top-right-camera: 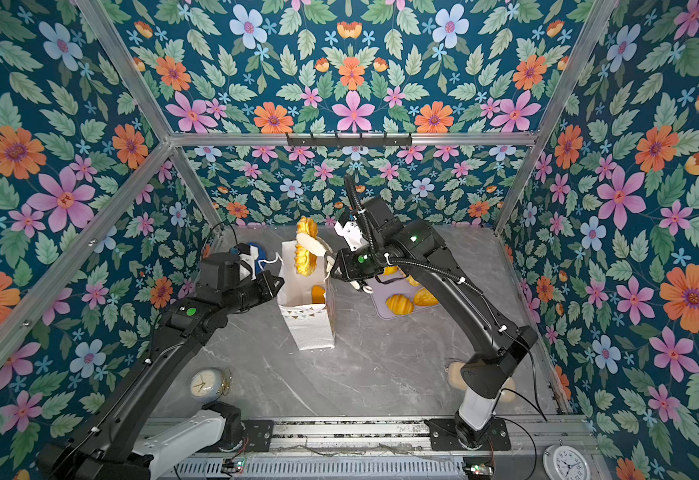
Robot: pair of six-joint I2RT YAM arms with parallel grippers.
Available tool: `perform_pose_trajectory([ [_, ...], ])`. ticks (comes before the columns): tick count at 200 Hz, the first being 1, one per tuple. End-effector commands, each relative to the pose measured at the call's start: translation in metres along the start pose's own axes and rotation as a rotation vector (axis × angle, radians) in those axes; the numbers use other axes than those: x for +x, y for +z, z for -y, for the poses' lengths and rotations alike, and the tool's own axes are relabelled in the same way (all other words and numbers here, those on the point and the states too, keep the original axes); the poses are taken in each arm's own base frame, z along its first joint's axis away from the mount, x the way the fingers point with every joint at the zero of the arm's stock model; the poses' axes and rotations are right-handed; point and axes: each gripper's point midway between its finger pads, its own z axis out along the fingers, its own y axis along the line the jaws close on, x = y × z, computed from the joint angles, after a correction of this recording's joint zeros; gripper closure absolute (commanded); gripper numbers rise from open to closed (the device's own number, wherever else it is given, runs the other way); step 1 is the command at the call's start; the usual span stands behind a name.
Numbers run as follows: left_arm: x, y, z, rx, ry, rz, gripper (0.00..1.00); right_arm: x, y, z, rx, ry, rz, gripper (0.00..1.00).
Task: Place the fake bread into the paper bag
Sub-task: 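Carry the twisted bread over the paper bag opening, then lower the twisted bread into the bag and open the tongs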
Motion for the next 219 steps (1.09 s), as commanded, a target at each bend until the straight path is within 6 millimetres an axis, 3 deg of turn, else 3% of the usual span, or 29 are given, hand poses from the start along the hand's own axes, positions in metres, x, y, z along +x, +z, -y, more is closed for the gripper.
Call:
perform_pose_trajectory([
  [1, -0.003, 0.001, 0.003, 0.013, 0.010, 0.009, 0.90, -0.001, 0.002, 0.001, 0.023, -0.034, 0.007, 0.68],
  [56, -0.004, 0.001, 0.005, 0.017, 0.013, 0.011, 0.90, 0.013, 0.017, 0.008, 0.092, -0.054, -0.053, 0.68],
  [219, -0.003, 0.002, 0.005, 0.018, 0.013, 0.007, 0.90, 0.025, 0.023, 0.027, 0.187, -0.071, -0.086, 0.62],
])
